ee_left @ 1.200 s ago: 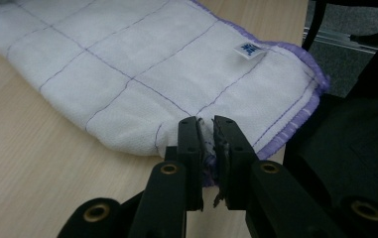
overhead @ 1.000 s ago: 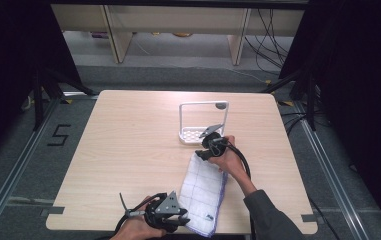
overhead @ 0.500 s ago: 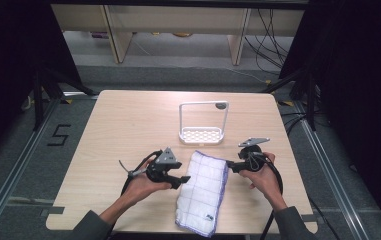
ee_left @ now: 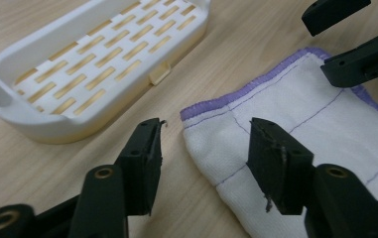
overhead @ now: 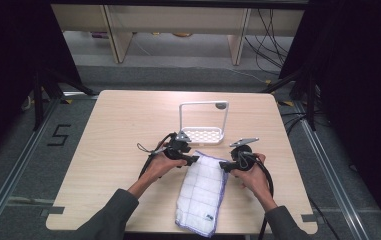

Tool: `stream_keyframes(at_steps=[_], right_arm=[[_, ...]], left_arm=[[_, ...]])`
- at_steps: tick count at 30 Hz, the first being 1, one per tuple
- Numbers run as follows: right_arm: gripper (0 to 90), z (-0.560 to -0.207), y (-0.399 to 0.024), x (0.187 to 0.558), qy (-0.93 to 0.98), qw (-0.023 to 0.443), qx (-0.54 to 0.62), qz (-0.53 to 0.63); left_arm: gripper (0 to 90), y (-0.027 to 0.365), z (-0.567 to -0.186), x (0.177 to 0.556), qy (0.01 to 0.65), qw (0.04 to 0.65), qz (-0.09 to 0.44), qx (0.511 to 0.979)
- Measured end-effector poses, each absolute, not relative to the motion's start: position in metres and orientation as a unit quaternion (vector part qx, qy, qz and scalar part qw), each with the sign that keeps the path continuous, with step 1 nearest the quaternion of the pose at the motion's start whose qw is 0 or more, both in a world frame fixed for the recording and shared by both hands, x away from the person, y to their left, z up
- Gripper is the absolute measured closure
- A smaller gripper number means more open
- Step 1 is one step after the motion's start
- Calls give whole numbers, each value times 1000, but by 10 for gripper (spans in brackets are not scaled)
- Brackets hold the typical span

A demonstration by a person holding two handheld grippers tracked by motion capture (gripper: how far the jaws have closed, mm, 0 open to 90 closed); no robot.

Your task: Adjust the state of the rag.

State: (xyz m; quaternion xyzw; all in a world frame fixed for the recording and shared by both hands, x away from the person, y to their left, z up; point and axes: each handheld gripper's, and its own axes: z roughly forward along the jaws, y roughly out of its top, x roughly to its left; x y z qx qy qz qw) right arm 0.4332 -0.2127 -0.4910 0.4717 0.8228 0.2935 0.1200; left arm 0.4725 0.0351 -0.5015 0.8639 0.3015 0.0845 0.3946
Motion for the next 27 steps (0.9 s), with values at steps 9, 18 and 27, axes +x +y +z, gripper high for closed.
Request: stream_keyframes(at_steps=[9, 18, 27], right_arm=[[671, -494, -207, 447, 843, 121, 439, 285], [527, -489, -192, 461, 844, 134, 435, 283], [512, -495, -196, 466, 842, 131, 443, 281]], left_arm=[[839, 34, -505, 468, 252, 378, 115, 883], [774, 49, -506, 468, 271, 390, 113, 873], [740, 45, -510, 469, 283, 391, 110, 869]])
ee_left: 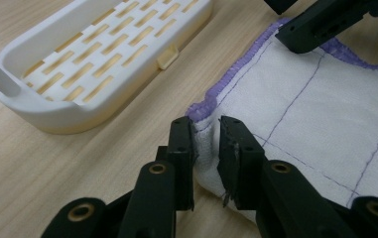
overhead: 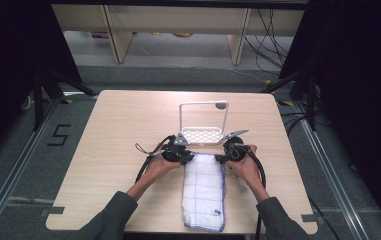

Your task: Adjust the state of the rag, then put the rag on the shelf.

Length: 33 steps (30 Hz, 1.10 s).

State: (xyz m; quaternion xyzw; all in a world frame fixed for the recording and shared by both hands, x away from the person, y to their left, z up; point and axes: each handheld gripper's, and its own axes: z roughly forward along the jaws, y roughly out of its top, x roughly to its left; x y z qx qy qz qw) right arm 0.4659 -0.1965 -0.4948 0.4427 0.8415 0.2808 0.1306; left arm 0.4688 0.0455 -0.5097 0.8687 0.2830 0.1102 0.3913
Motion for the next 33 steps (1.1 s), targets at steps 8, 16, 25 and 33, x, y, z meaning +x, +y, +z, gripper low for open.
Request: stream_keyframes(at_steps=[8, 16, 25, 33], right_arm=[[696, -496, -194, 462, 844, 108, 437, 292], [816, -496, -190, 460, 855, 111, 409, 299], [823, -477, -195, 452, 849, 120, 400, 323], [822, -474, -195, 451, 844, 128, 392, 344]], left_arm=[[729, 45, -512, 468, 285, 390, 105, 869], [846, 42, -509, 466, 263, 380, 113, 880], [851, 49, -493, 462, 258, 399, 122, 871], [847, 53, -486, 460, 262, 411, 122, 865]])
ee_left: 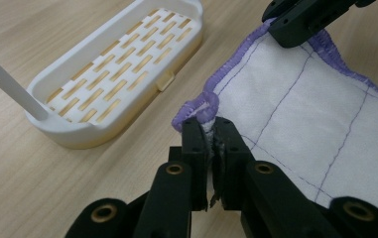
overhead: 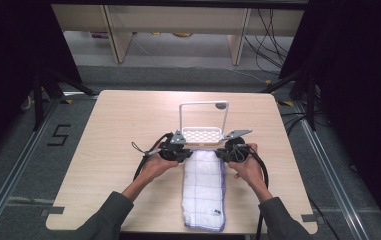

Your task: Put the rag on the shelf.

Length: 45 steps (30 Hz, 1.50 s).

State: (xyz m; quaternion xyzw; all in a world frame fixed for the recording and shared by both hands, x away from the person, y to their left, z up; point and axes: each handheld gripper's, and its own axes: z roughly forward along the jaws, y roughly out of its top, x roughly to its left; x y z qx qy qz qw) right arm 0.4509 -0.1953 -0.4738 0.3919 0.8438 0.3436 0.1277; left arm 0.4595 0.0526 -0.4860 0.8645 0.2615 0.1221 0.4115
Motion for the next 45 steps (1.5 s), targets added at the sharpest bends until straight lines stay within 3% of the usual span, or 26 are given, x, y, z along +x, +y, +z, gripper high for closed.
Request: stream_keyframes(at_steps=[14, 28, 35, 45], right_arm=[[823, -456, -197, 443, 845, 134, 376, 356], [828, -410, -201, 411, 828, 158, 349, 409], [830, -379, -203, 399, 820, 178, 323, 437], [834, -335, -206, 405, 800, 209, 308, 471]], left_arm=[[846, 59, -464, 452, 256, 422, 135, 859], [848, 66, -420, 431, 230, 449, 158, 849], [849, 71, -378, 412, 210, 477, 161, 838], [850, 73, -326, 421, 211, 477, 188, 833]])
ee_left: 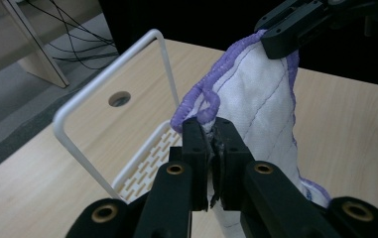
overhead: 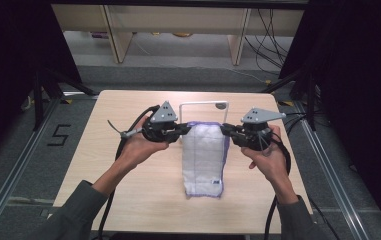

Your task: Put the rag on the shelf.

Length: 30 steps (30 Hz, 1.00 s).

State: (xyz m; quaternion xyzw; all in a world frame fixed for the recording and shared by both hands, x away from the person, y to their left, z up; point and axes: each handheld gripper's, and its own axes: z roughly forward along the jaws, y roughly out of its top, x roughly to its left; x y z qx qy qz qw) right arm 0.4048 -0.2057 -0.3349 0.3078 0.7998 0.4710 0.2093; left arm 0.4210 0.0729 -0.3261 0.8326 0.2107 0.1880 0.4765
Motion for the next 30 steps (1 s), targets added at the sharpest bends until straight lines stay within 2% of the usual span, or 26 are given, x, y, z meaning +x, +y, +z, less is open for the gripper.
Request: stream_keyframes(at_steps=[4, 13, 14, 21, 30], right_arm=[[835, -313, -204, 418, 797, 227, 304, 470], [836, -276, -202, 451, 787, 233, 320, 472], [836, -269, -200, 459, 781, 249, 322, 474], [836, -259, -194, 486, 771, 261, 336, 473], [836, -244, -193, 507, 754, 265, 351, 487]], left_arm=[[850, 71, -305, 432, 210, 478, 201, 829], [851, 72, -274, 465, 232, 486, 224, 813], [851, 72, -266, 473, 225, 486, 238, 810], [851, 68, -257, 498, 251, 494, 255, 792], [852, 67, -243, 510, 277, 517, 256, 768]])
